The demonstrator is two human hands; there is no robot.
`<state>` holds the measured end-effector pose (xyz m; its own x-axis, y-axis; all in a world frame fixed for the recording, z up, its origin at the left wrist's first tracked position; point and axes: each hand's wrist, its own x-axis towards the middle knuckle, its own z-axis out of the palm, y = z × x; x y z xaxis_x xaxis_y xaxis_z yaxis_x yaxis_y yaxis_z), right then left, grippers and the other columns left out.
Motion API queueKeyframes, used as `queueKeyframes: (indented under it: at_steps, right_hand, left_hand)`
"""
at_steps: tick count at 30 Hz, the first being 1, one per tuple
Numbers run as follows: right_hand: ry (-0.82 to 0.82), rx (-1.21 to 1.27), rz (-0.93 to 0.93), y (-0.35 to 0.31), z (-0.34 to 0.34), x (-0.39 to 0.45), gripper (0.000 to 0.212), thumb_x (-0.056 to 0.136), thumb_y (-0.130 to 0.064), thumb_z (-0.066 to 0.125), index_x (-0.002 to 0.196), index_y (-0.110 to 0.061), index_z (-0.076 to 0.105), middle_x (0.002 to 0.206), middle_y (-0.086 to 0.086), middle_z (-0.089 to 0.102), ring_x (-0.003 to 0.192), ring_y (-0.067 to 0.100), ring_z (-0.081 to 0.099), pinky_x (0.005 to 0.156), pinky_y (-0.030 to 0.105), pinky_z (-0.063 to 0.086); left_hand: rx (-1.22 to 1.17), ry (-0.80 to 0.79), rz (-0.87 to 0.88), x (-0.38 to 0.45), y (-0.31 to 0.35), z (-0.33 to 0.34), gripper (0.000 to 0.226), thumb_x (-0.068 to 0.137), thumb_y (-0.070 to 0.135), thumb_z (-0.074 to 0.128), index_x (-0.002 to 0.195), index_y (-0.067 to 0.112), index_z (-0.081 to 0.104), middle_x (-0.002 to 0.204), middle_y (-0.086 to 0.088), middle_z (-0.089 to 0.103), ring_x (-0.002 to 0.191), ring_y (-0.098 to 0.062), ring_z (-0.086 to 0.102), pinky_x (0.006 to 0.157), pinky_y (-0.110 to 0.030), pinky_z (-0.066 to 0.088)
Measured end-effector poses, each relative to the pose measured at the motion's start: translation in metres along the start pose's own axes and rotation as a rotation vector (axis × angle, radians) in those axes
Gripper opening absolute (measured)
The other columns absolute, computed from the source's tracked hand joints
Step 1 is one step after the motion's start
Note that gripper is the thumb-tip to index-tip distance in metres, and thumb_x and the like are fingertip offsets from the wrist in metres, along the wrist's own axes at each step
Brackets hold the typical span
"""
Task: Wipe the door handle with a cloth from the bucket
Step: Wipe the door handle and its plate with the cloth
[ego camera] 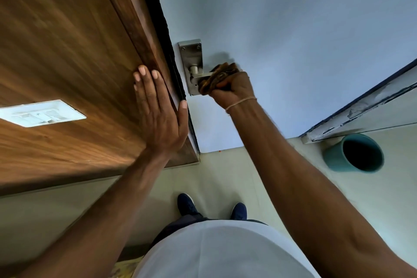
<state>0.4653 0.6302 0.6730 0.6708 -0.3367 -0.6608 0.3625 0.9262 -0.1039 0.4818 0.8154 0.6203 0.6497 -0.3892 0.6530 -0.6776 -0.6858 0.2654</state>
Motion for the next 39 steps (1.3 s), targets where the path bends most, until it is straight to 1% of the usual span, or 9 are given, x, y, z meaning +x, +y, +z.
queueKeyframes:
  at_steps: [6, 10, 13, 17, 20, 23, 28, 33, 39]
  right_hand:
    - [0.132, -0.094, -0.124, -0.024, 0.001, 0.008, 0.040, 0.105, -0.008, 0.034, 0.071, -0.018, 0.053, 0.075, -0.002, 0.058, 0.063, 0.014, 0.058, 0.103, 0.031, 0.049]
    - [0.048, -0.899, -0.762, -0.034, -0.006, -0.006, 0.031, 0.081, 0.015, 0.058, 0.091, -0.015, 0.060, 0.081, 0.003, 0.062, 0.060, 0.018, 0.057, 0.052, 0.021, 0.051]
    - [-0.121, -1.641, -1.241, -0.040, 0.004, -0.018, 0.045, 0.064, -0.002, 0.075, 0.106, -0.012, 0.064, 0.097, -0.001, 0.073, 0.087, 0.025, 0.067, 0.075, 0.034, 0.057]
    - [-0.355, -2.220, -1.555, 0.010, 0.000, -0.036, 0.038, 0.078, -0.020, 0.053, 0.112, -0.006, 0.064, 0.105, 0.015, 0.069, 0.095, 0.042, 0.062, 0.083, 0.046, 0.047]
    - [-0.489, -2.248, -1.747, 0.017, -0.029, -0.026, 0.028, 0.086, -0.012, 0.050, 0.106, -0.006, 0.067, 0.111, 0.015, 0.070, 0.101, 0.040, 0.062, 0.089, 0.046, 0.045]
    - [-0.379, -2.148, -1.898, -0.020, -0.044, -0.015, 0.011, 0.086, -0.005, 0.065, 0.097, -0.009, 0.067, 0.111, 0.011, 0.071, 0.096, 0.037, 0.061, 0.082, 0.043, 0.042]
    - [-0.027, -1.943, -1.763, -0.055, -0.064, -0.028, 0.009, 0.086, -0.007, 0.066, 0.092, -0.013, 0.067, 0.107, 0.009, 0.065, 0.092, 0.035, 0.058, 0.068, 0.039, 0.048]
    - [-0.073, -1.916, -1.364, 0.004, -0.067, -0.049, 0.029, 0.079, -0.037, 0.074, 0.096, -0.016, 0.064, 0.097, 0.002, 0.069, 0.083, 0.030, 0.069, 0.068, 0.042, 0.057]
    - [0.013, -2.007, -1.173, 0.042, -0.040, -0.036, 0.045, 0.084, -0.059, 0.067, 0.098, -0.017, 0.068, 0.090, 0.005, 0.079, 0.081, 0.031, 0.073, 0.073, 0.040, 0.061]
  left_hand:
    - [0.003, -0.006, 0.005, 0.000, 0.002, -0.004, 0.079, 0.108, 0.035, 0.049, 0.164, -0.011, 0.017, 0.171, -0.038, 0.020, 0.162, -0.051, 0.018, 0.135, -0.057, 0.018]
    - [0.004, -0.029, 0.022, 0.000, 0.001, -0.008, 0.079, 0.107, 0.029, 0.053, 0.164, -0.011, 0.016, 0.172, -0.037, 0.018, 0.163, -0.051, 0.016, 0.134, -0.059, 0.019]
    - [-0.002, -0.029, 0.011, 0.000, 0.005, -0.009, 0.079, 0.107, 0.029, 0.053, 0.164, -0.011, 0.017, 0.172, -0.037, 0.017, 0.163, -0.050, 0.015, 0.134, -0.060, 0.020]
    - [-0.030, -0.026, 0.002, -0.001, 0.006, -0.011, 0.077, 0.108, 0.030, 0.052, 0.165, -0.010, 0.017, 0.173, -0.035, 0.017, 0.164, -0.048, 0.015, 0.133, -0.060, 0.021]
    - [-0.032, -0.043, 0.010, -0.001, 0.003, -0.012, 0.077, 0.109, 0.029, 0.053, 0.165, -0.008, 0.017, 0.173, -0.034, 0.018, 0.164, -0.047, 0.015, 0.134, -0.059, 0.021]
    - [-0.029, -0.045, -0.005, 0.000, 0.003, -0.012, 0.077, 0.109, 0.031, 0.053, 0.165, -0.009, 0.018, 0.173, -0.034, 0.018, 0.164, -0.047, 0.015, 0.134, -0.058, 0.020]
    - [-0.056, -0.032, -0.012, 0.000, 0.009, -0.010, 0.077, 0.108, 0.029, 0.051, 0.163, -0.013, 0.019, 0.172, -0.037, 0.017, 0.163, -0.051, 0.014, 0.133, -0.061, 0.020]
    - [-0.074, -0.021, 0.010, -0.001, 0.006, -0.013, 0.073, 0.108, 0.027, 0.047, 0.163, -0.012, 0.020, 0.172, -0.037, 0.018, 0.164, -0.050, 0.015, 0.134, -0.060, 0.020]
    - [-0.071, -0.043, 0.017, -0.001, 0.002, -0.019, 0.071, 0.108, 0.026, 0.045, 0.165, -0.008, 0.020, 0.174, -0.033, 0.017, 0.165, -0.045, 0.013, 0.135, -0.057, 0.019]
